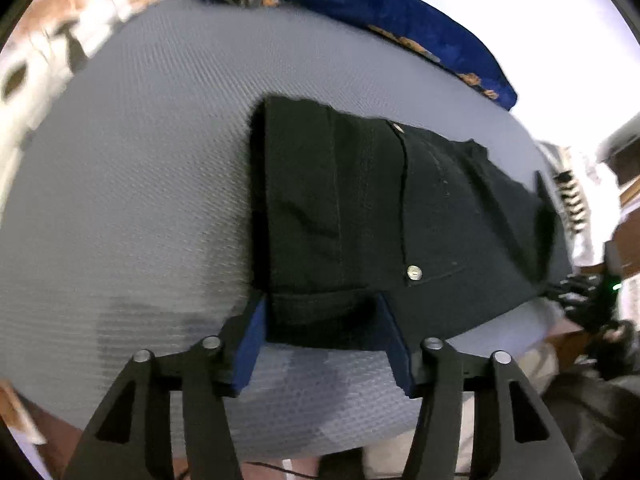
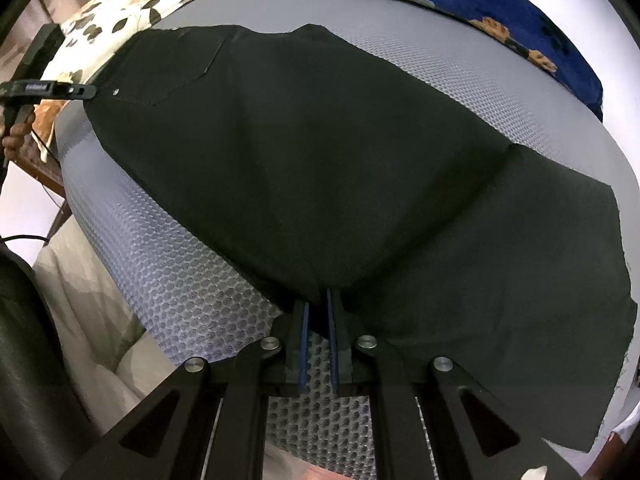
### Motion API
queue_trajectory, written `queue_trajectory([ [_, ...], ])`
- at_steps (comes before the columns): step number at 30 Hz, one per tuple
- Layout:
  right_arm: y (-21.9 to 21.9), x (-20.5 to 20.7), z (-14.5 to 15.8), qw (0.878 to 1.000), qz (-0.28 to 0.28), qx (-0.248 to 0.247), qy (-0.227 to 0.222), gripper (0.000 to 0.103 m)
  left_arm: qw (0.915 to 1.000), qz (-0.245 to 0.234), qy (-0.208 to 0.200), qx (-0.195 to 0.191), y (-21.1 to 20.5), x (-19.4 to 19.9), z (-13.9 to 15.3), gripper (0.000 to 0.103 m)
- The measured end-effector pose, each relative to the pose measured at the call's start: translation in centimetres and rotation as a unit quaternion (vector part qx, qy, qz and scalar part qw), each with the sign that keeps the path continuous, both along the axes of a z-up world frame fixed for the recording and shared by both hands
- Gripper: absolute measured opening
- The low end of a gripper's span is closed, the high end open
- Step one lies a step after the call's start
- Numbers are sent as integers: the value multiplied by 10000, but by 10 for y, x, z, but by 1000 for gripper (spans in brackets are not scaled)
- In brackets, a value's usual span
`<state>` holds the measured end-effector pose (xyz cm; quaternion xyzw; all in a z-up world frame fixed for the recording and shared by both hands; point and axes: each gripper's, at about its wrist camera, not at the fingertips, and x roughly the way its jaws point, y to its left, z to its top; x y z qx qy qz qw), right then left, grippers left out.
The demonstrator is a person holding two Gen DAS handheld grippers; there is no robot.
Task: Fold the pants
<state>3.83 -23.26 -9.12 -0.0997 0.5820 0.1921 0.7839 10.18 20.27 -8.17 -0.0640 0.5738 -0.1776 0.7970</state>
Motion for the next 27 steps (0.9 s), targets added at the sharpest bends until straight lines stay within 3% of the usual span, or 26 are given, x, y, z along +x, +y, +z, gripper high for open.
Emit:
queue_trajectory([
  [4,-7,5,0,9996,-141,246,71,8,9964,250,-475,657,7,-5,23,56],
  [8,-13,11,1,9978,-364,519,170,8,9888,-405,-1348,506,-36,-20,58,56],
  [10,-13,9,2,9973,-419,574,198,8,9837,-887,-1525,347,-71,-23,65,56],
  [13,-17,11,2,9953,-574,726,279,8,9726,-1800,-1467,-73,-134,-25,65,56],
  [18,-21,11,9,9922,-743,950,307,8,9448,-3040,-1085,-557,-241,-28,43,56],
  [22,-27,13,17,9911,-793,1030,286,8,9270,-3599,-932,-502,-293,-42,21,55],
  [26,-28,15,20,9906,-799,1086,243,8,9200,-3803,-884,-333,-325,-48,6,54],
  [27,-28,14,21,9905,-790,1099,231,8,9182,-3841,-945,-208,-328,-52,4,48],
])
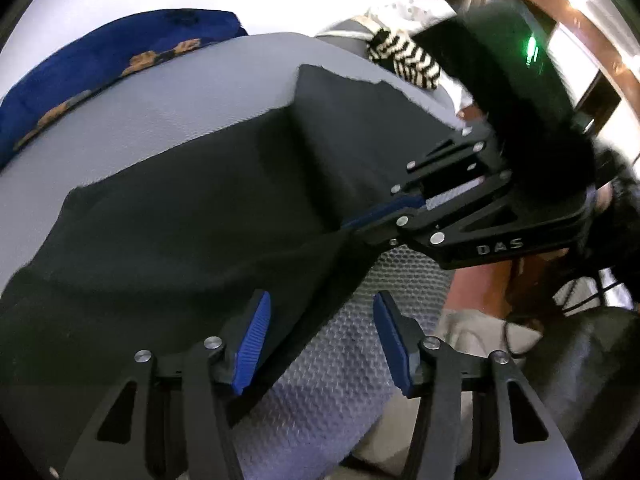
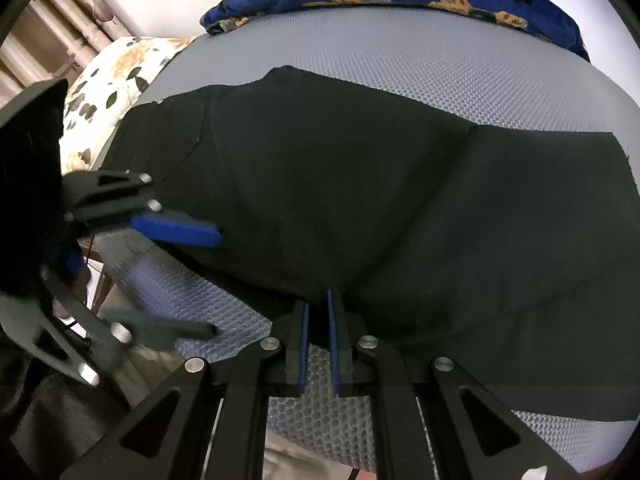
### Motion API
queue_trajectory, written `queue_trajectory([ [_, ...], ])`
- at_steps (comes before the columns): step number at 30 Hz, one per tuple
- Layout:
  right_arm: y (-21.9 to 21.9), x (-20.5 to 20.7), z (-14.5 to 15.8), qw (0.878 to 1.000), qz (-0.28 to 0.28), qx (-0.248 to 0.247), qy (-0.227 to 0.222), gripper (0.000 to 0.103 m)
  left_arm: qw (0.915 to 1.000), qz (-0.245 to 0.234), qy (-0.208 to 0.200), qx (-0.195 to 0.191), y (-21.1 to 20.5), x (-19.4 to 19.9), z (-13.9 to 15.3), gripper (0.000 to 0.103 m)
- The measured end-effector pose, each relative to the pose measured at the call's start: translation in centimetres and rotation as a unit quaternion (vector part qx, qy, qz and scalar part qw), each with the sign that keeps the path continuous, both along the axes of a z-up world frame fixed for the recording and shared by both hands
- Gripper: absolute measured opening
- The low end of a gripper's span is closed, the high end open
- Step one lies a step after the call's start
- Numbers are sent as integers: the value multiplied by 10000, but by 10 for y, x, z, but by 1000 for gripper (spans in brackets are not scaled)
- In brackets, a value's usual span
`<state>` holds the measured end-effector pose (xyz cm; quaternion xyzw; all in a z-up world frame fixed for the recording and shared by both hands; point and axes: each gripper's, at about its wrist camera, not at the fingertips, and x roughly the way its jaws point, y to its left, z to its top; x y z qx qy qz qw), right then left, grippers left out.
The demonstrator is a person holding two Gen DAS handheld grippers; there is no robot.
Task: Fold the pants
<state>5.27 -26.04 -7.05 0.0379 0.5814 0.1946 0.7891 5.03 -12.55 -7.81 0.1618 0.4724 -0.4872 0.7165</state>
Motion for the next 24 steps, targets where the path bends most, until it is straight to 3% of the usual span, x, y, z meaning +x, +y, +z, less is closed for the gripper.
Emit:
queue_trajectory([
  [2,0,0,0,10000,15,43,-18,8,9996,-39,-187,209,-10,-3,-6,38],
  [4,0,-1,-1,10000,32,61,-14,8,9993,-13,-233,286,-16,-1,-13,18],
  [7,-1,-3,-3,10000,48,80,-35,12,9994,142,-168,258,-19,6,-19,6],
  [8,-2,-3,-4,9999,-4,121,-19,13,9995,205,-98,223,-21,6,-20,6],
  [11,-20,-6,3,9985,-286,447,-116,26,9994,273,-41,223,-18,6,-22,5],
  [13,-41,-8,10,9956,-597,687,-235,41,9992,340,32,211,-16,5,-23,5],
  [17,-109,-6,10,9832,-1538,940,-274,41,9985,498,159,139,-13,5,-25,5],
  [24,-236,-2,-32,9325,-3308,1450,-22,33,9974,672,242,133,-10,5,-27,5],
])
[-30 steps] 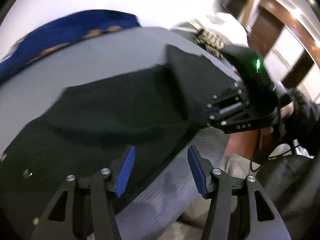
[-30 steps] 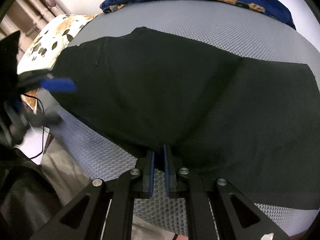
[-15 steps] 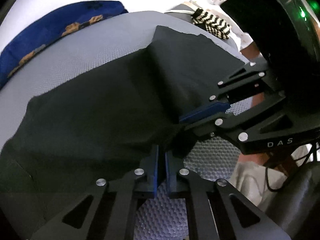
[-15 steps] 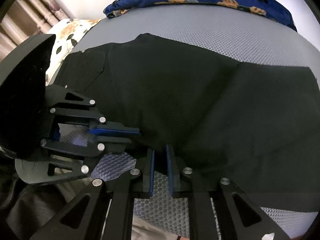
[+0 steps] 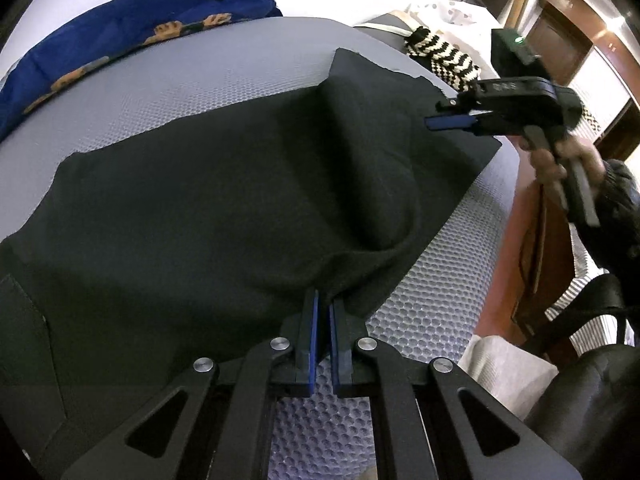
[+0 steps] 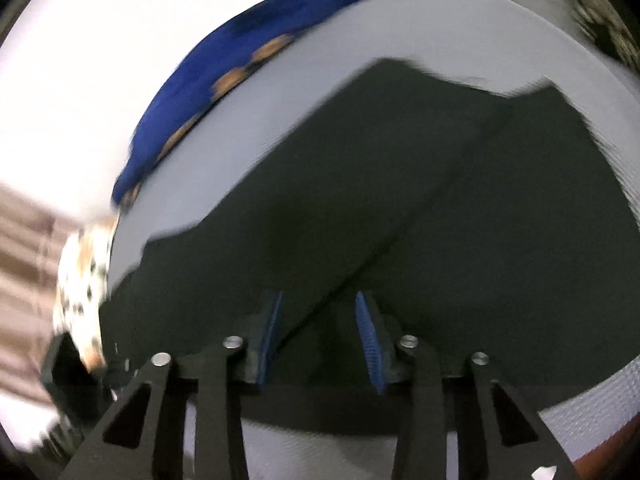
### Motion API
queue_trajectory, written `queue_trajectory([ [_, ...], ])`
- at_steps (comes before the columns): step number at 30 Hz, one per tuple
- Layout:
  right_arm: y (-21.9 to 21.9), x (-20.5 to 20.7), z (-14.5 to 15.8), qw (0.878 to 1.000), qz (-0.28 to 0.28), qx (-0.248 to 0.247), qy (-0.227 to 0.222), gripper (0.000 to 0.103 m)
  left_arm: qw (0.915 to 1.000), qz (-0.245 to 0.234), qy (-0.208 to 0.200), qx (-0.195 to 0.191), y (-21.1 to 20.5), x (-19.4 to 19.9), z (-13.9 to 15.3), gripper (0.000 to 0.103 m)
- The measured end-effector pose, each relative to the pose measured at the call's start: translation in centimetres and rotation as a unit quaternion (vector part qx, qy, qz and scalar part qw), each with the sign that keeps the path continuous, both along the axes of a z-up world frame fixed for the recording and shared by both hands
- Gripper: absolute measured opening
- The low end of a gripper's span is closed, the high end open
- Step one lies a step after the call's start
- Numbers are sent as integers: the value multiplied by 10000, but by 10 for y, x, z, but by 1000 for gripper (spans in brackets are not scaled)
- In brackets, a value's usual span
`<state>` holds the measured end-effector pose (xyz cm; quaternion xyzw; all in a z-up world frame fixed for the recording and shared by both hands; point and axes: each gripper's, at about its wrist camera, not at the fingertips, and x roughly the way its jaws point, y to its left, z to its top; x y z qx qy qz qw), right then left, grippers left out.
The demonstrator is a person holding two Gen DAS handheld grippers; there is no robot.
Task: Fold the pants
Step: 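Grasp the leg hems with the right tool and lift them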
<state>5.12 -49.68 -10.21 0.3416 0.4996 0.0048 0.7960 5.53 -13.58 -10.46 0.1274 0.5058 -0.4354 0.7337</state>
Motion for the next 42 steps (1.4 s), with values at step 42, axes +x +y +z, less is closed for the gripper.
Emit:
queue_trajectory([
  [42,-44,69,182,9812,-589,-885,-1610,4,9978,402,469,-250,12,11,-9,5],
])
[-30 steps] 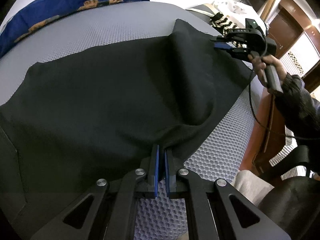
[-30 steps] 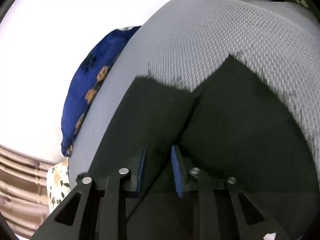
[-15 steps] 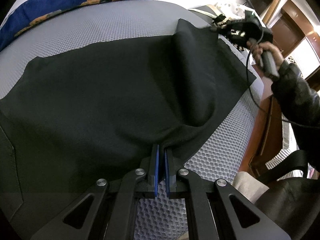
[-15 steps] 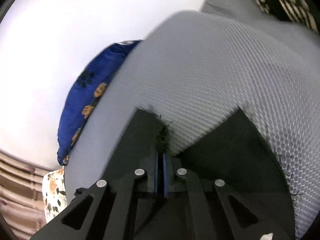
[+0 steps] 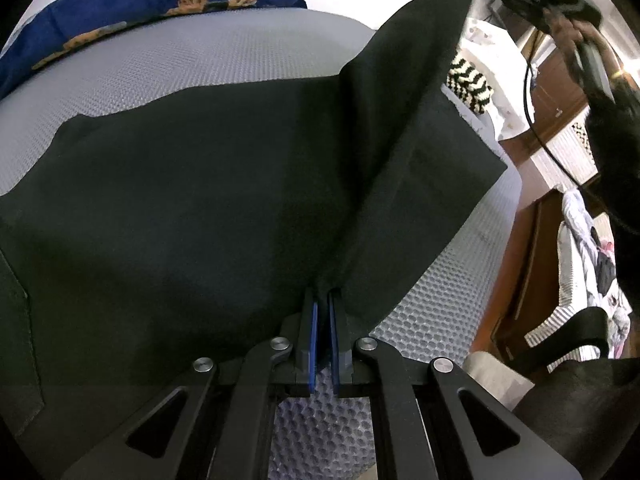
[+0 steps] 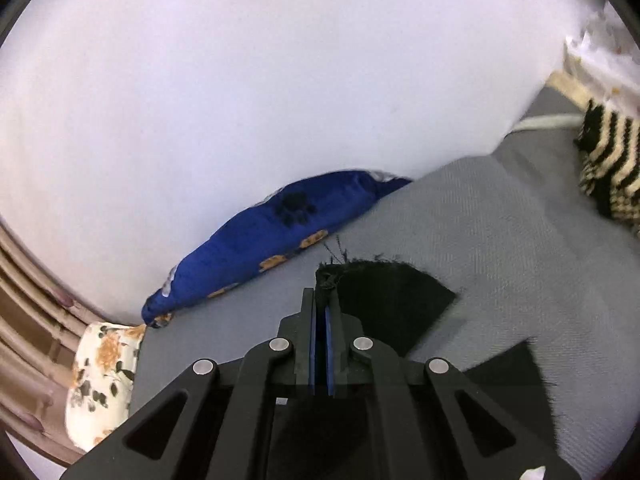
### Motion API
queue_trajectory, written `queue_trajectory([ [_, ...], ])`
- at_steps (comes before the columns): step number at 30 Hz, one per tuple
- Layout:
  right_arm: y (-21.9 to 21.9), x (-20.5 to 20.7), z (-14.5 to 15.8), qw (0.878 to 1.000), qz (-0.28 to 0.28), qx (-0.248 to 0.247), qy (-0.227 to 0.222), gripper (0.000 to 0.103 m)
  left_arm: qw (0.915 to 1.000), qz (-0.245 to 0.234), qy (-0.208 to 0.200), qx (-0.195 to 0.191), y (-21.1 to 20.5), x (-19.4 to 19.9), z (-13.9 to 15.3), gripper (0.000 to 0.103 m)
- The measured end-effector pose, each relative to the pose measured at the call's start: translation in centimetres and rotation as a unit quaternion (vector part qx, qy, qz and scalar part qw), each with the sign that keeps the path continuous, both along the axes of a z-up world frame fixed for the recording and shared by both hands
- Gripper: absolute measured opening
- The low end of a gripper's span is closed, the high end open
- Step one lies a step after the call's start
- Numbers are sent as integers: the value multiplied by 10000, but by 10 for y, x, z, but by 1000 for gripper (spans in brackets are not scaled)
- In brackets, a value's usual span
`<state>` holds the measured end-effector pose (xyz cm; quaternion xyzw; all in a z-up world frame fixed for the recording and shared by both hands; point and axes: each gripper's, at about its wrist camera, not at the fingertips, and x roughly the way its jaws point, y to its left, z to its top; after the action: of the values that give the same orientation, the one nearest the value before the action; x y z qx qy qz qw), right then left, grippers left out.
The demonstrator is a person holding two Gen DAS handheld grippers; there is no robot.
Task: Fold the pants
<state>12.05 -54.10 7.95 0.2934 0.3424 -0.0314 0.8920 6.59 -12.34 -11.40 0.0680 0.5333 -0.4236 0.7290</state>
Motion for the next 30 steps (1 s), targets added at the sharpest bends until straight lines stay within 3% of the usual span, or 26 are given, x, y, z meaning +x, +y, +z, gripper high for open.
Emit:
queue_trajectory([
  [3,-19,-37,-12,9990,-396,-23,198,4,10000,-60,-34,-6,0,-1,0,5],
  [6,-43,-84,-44,9938,-953,119,557,4,9999,-129,-69,-3,0,-3,-1,6],
  [10,-68,-143,-116,9761,-1646,359,1370,4,9996,-264,-106,45,-3,-6,-3,8],
  [14,-73,-173,-170,9617,-1906,571,1884,3,9992,-362,-148,92,-4,-7,-3,8],
  [19,-71,-179,-172,9636,-1924,518,1783,3,9992,-371,-112,114,-8,-4,1,8],
  [24,-74,-169,-183,9618,-1722,495,2071,3,9993,-345,-74,140,-10,-4,-1,10],
  [27,-81,-171,-178,9599,-1806,471,2094,17,9995,-277,120,118,-9,-2,0,19],
  [28,-85,-172,-174,9578,-1881,280,2153,26,9994,-277,161,122,-9,-2,2,31],
  [30,-92,-172,-165,9597,-1892,92,2076,27,9994,-280,114,165,-8,-4,8,56],
])
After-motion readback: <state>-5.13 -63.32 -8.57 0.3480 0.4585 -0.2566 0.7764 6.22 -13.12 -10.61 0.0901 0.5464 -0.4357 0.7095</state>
